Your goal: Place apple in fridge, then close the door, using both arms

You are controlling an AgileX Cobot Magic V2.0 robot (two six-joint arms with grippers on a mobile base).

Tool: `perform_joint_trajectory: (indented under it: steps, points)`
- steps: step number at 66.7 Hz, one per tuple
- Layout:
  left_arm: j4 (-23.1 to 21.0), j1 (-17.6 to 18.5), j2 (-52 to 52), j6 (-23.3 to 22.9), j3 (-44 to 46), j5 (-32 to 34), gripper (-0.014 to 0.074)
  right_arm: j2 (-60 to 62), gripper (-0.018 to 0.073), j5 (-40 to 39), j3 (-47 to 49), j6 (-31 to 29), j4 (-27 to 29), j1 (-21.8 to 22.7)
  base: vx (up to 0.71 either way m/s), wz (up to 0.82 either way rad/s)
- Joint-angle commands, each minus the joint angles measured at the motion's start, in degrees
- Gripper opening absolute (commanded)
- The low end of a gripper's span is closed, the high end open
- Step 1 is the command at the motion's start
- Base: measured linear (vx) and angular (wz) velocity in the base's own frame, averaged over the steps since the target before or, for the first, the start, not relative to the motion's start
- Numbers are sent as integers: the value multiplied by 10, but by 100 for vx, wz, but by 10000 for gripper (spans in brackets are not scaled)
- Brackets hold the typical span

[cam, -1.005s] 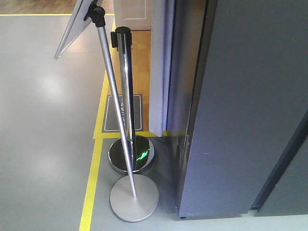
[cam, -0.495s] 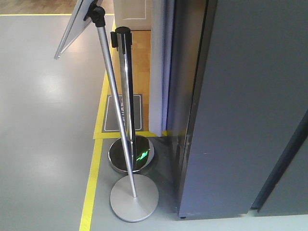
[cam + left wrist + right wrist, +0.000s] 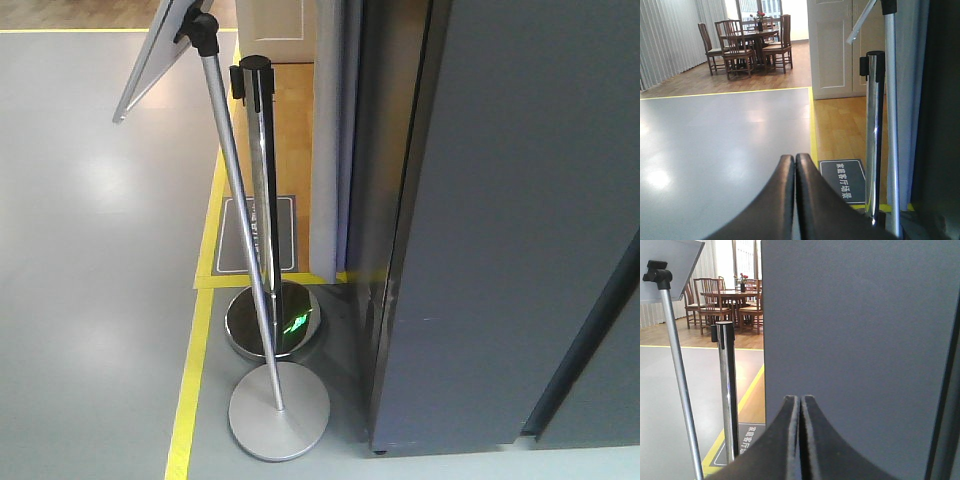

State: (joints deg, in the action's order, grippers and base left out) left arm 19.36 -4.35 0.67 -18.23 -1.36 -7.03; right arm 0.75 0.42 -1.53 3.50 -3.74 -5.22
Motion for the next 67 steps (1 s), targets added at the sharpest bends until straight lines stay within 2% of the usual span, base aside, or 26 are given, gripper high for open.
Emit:
perform_joint_trajectory:
  steps: [1, 67]
  points:
    - [2, -2, 9, -2, -17, 39, -6, 4, -2, -45, 0, 0, -7, 1, 0, 0]
    - [2, -2, 9, -2, -17, 39, -6, 4, -2, -45, 0, 0, -7, 1, 0, 0]
